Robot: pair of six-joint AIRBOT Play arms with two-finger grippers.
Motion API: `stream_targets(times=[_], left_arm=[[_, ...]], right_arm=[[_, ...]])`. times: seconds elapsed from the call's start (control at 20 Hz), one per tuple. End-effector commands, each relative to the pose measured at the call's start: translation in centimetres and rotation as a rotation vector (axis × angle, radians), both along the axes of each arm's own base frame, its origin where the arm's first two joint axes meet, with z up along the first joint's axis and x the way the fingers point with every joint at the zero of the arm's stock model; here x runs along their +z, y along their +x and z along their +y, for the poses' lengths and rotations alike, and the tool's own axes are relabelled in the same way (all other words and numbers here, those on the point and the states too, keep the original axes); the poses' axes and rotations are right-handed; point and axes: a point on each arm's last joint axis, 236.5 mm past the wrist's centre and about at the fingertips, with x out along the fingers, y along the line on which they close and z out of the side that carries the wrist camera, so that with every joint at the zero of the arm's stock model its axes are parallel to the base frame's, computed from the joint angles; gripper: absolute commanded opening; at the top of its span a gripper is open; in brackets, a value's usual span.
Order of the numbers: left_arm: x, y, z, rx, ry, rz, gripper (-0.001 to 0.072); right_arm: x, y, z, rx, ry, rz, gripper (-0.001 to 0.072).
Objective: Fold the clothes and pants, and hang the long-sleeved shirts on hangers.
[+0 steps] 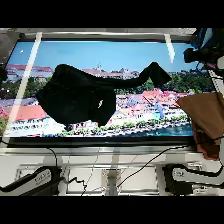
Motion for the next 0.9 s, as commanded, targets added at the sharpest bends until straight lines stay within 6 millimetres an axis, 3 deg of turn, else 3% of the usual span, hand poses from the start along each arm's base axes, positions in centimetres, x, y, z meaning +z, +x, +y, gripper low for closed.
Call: stream_targets(times=[0.0, 0.15, 0.3, 0.55, 0.7, 0.85], left_arm=[[-3.3, -1.3, -3.0, -0.229, -0.22, 0.089, 0.0481], [-7.3, -6.0, -2.0, -0.326, -0.267, 0.332, 0.0481], [-10.1, -8.2, -0.8, -0.309, -0.353, 0.41, 0.0482], [-11.3, -7.4, 0.6, -0.369, -0.301, 0.416, 0.0482], [-11.6, -6.7, 0.6, -0.449, -0.27, 0.411, 0.0481], [-13.2, -6.2, -0.1, -0.489, -0.345, 0.381, 0.0481]], right_arm=[[-0.3, -1.2, -0.7, -0.008, 0.011, 0.042, 0.0689], [-0.3, -1.2, -0.5, -0.006, 0.019, 0.04, 0.0689], [-0.3, -1.2, -0.5, -0.006, 0.02, 0.04, 0.0689], [-0.4, -1.2, -0.4, -0.003, 0.025, 0.047, 0.0689], [-0.8, -1.5, -0.1, 0.004, 0.036, 0.068, 0.0689], [-1.2, -1.8, 0.8, 0.02, 0.077, 0.088, 0.0689]])
